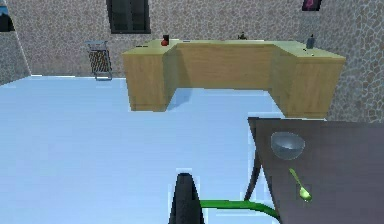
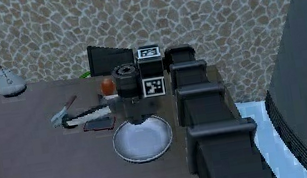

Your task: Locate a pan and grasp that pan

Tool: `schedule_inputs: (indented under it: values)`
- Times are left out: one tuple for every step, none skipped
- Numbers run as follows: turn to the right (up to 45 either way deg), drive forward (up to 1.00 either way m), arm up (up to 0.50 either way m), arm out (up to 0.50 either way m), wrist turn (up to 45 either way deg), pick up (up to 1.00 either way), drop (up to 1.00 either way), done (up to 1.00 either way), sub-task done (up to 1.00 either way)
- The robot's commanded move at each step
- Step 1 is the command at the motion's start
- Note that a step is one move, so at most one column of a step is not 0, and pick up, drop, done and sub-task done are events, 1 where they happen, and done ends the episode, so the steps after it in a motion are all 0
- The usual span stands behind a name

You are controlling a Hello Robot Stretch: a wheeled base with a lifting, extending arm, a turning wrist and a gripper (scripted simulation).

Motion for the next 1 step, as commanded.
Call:
schedule_inputs:
  values:
    - [0.0,0.00,0.00,0.00,36.0,0.00,0.00,0.00,0.00]
